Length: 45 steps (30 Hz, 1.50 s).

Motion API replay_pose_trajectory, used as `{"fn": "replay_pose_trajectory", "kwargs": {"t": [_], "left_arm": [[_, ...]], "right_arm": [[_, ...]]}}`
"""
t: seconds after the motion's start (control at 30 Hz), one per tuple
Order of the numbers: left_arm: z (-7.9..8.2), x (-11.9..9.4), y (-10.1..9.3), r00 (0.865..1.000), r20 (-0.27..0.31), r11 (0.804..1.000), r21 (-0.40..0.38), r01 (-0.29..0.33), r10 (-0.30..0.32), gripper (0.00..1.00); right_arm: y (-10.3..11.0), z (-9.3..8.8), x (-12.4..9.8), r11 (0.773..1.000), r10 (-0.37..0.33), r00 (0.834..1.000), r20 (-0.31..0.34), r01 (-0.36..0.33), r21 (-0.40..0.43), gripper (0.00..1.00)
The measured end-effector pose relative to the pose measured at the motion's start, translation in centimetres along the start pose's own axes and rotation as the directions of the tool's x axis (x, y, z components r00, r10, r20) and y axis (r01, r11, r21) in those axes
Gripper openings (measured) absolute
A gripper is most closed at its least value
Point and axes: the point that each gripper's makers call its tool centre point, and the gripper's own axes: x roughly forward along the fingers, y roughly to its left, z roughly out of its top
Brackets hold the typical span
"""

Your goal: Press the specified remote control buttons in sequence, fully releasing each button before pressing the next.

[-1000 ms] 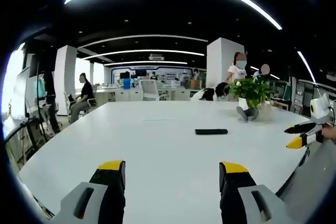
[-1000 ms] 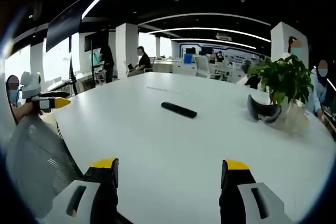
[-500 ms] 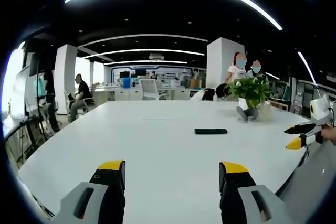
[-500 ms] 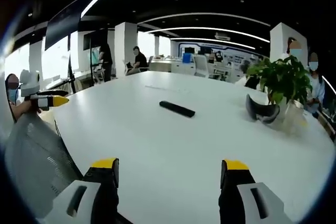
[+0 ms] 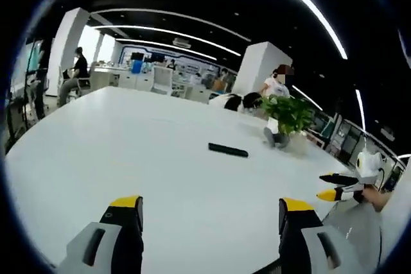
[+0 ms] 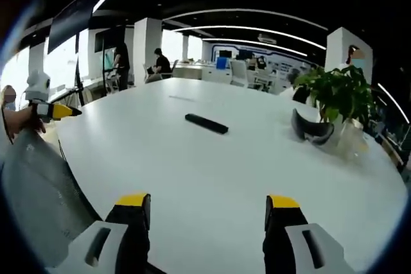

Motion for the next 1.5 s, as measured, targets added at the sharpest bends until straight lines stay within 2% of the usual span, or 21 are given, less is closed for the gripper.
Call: {"fn": "replay_pose_trajectory", "kwargs": {"t": [0.07,0.2,0.33,0.37,0.43,0.47,0.53,0.63,0.77,0.83,1.07,1.17,1.2,1.23,1.27,1.3,1.33,1.37,1.4,1.43,1.5], "left_arm": [[0.1,0.9,-0.5,0.999,-0.046,0.999,0.025,0.028,-0.026,0.91],[0.4,3.2,-1.4,0.987,-0.149,0.983,0.164,0.086,-0.061,0.9],[0.4,6.6,-2.9,0.952,-0.284,0.934,0.298,0.197,-0.111,0.89],[0.4,7.7,-3.1,0.942,-0.313,0.914,0.335,0.228,-0.12,0.86],[0.5,9.3,-3.8,0.934,-0.33,0.884,0.385,0.266,-0.137,0.8],[0.4,10.0,-3.9,0.929,-0.34,0.877,0.39,0.28,-0.145,0.79],[0.1,11.3,-4.1,0.922,-0.358,0.884,0.37,0.287,-0.15,0.79],[-0.4,13.4,-4.7,0.899,-0.387,0.91,0.265,0.319,-0.203,0.74],[-0.4,15.8,-4.2,0.881,-0.428,0.912,0.246,0.329,-0.202,0.74],[-0.3,16.7,-4.2,0.866,-0.457,0.906,0.246,0.344,-0.205,0.74],[1.3,19.8,-3.8,0.845,-0.496,0.873,0.3,0.384,-0.202,0.72],[1.7,21.5,-3.5,0.826,-0.525,0.859,0.308,0.408,-0.203,0.7],[1.8,21.8,-3.5,0.818,-0.539,0.85,0.318,0.42,-0.202,0.69],[1.7,22.2,-3.4,0.801,-0.562,0.826,0.34,0.449,-0.205,0.67],[1.7,22.3,-3.4,0.796,-0.572,0.82,0.347,0.456,-0.2,0.64],[1.5,22.7,-2.9,0.774,-0.609,0.796,0.378,0.474,-0.172,0.63],[1.4,22.9,-2.6,0.763,-0.63,0.779,0.402,0.481,-0.146,0.62],[1.4,23.3,-2.3,0.745,-0.657,0.748,0.437,0.499,-0.114,0.61],[1.5,23.6,-2.2,0.739,-0.666,0.73,0.454,0.511,-0.102,0.61],[1.8,24.1,-2.0,0.724,-0.686,0.693,0.487,0.532,-0.074,0.6],[2.5,25.0,-1.8,0.708,-0.705,0.628,0.542,0.558,-0.021,0.56]], "right_arm": [[-0.1,0.0,0.0,1.0,-0.002,1.0,0.004,0.002,0.011,0.72],[-0.3,0.2,-0.1,1.0,-0.012,1.0,0.014,0.011,0.022,0.72],[-0.5,0.1,-0.2,1.0,-0.016,1.0,0.014,0.016,0.024,0.72],[-0.5,0.2,-0.2,1.0,-0.019,1.0,0.016,0.019,0.023,0.72],[-0.6,0.2,-0.2,0.999,-0.023,1.0,0.02,0.022,0.024,0.72],[-0.7,0.2,-0.2,0.999,-0.025,0.999,0.022,0.025,0.026,0.72],[-0.8,0.3,-0.2,0.999,-0.031,0.999,0.022,0.03,0.026,0.71],[-1.1,0.3,-0.3,0.998,-0.046,0.999,0.025,0.045,0.032,0.71],[-1.4,0.3,-0.4,0.998,-0.053,0.998,0.029,0.052,0.047,0.7],[-1.3,0.3,-0.4,0.998,-0.054,0.998,0.028,0.052,0.038,0.7],[-1.0,0.2,-0.3,0.999,-0.041,0.999,0.02,0.041,0.017,0.68],[-1.0,0.0,-0.2,0.999,-0.039,0.999,0.011,0.038,0.023,0.68],[-1.0,0.0,-0.2,0.999,-0.036,0.999,0.008,0.036,0.025,0.68],[-0.9,-0.1,-0.2,0.999,-0.035,0.999,0.006,0.034,0.025,0.67],[-0.9,-0.1,-0.1,0.999,-0.032,0.999,0.003,0.032,0.024,0.67],[-0.9,-0.1,-0.1,0.999,-0.031,1.0,0.001,0.031,0.023,0.67],[-0.9,-0.2,-0.1,0.999,-0.03,1.0,-0.001,0.03,0.023,0.67],[-0.8,-0.2,-0.1,0.999,-0.028,1.0,-0.004,0.028,0.022,0.66],[-0.8,-0.3,-0.1,0.999,-0.028,1.0,-0.007,0.028,0.022,0.66],[-0.8,-0.4,-0.1,0.999,-0.028,1.0,-0.013,0.028,0.023,0.66],[-0.8,-0.5,0.0,0.999,-0.024,1.0,-0.019,0.025,0.03,0.66]]}}
